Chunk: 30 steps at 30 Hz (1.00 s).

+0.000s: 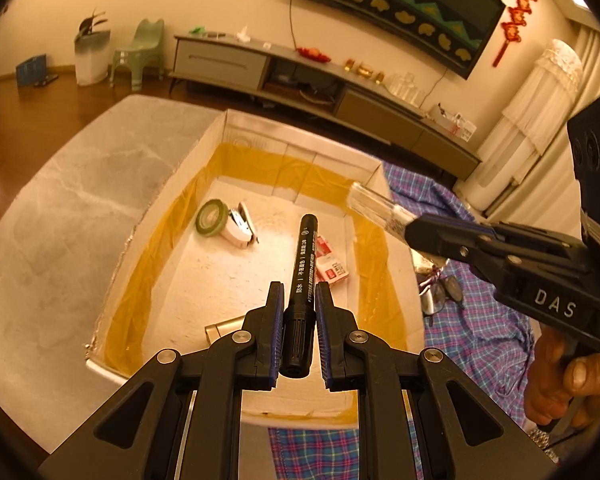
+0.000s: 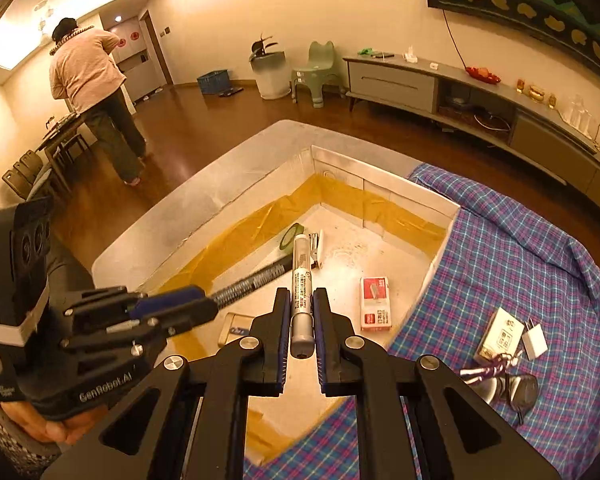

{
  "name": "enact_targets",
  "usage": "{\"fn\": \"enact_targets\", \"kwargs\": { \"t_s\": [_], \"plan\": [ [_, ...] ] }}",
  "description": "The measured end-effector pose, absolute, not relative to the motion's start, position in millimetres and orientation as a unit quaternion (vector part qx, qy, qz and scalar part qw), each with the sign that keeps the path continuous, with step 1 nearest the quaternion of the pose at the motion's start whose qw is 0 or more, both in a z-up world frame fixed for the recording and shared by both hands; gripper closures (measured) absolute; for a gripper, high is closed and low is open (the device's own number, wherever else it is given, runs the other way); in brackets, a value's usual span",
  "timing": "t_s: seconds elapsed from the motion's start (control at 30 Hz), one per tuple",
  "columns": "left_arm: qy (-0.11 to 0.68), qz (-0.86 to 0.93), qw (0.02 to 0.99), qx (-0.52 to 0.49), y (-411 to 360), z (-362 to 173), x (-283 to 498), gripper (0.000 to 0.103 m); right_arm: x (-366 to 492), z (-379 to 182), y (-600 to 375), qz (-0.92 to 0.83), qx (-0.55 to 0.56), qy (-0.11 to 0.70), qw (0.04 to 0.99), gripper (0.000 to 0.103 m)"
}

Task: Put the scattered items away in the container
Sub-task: 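Lift and carry the marker and white tube over the cardboard box with both tools, then open both tools to drop the marker and white tube into the box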

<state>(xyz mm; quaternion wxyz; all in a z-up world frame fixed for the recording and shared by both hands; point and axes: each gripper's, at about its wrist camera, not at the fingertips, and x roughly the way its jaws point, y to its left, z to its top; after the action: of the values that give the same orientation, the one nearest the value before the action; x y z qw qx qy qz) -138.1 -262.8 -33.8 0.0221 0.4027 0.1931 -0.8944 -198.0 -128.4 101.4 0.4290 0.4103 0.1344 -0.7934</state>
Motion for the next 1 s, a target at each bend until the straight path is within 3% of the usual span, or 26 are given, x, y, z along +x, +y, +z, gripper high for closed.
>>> {"fn": "enact_targets", "kwargs": {
  "t_s": [0.7, 1.0],
  "plan": [
    [0.224, -0.845, 0.009, 0.486, -265, -74, -183, 0.087, -296, 42, -174, -0.757, 0.527, 0.093, 0.375, 0.091],
    [0.187, -0.844, 0.008, 0.503, -255, -78, -197, 0.087, -313, 26, -197, -0.741, 0.555, 0.121, 0.359, 0.091]
  ]
}}
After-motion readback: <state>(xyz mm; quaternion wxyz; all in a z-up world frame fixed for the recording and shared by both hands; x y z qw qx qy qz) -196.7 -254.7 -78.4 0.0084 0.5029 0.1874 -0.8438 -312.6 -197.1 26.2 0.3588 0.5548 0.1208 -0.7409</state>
